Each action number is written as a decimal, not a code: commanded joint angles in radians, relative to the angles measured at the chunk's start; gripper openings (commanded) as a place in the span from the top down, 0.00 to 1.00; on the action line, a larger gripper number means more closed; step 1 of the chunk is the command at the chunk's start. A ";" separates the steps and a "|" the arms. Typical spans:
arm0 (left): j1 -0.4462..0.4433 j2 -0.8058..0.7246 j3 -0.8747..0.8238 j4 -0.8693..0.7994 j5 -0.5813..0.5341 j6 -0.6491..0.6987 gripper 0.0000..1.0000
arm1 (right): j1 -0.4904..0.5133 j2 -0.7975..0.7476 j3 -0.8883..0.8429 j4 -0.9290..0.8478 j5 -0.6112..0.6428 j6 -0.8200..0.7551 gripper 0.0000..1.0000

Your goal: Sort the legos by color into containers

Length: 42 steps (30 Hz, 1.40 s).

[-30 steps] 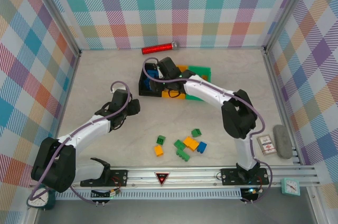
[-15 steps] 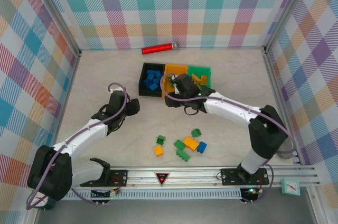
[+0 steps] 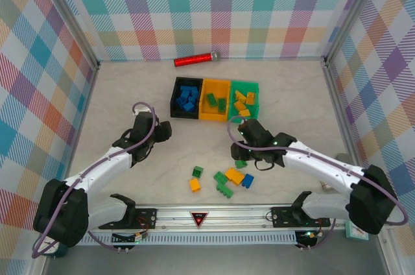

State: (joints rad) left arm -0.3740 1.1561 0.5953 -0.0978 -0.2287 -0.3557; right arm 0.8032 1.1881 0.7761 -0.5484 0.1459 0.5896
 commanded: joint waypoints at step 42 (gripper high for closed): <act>0.014 0.026 0.014 -0.002 -0.011 -0.017 0.23 | 0.105 0.209 -0.087 -0.125 -0.166 0.234 0.37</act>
State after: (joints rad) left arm -0.3740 1.1755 0.5953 -0.0990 -0.2283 -0.3561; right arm 0.8967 1.3487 0.7204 -0.6796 -0.0425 0.8082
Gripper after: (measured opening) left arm 0.767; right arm 0.626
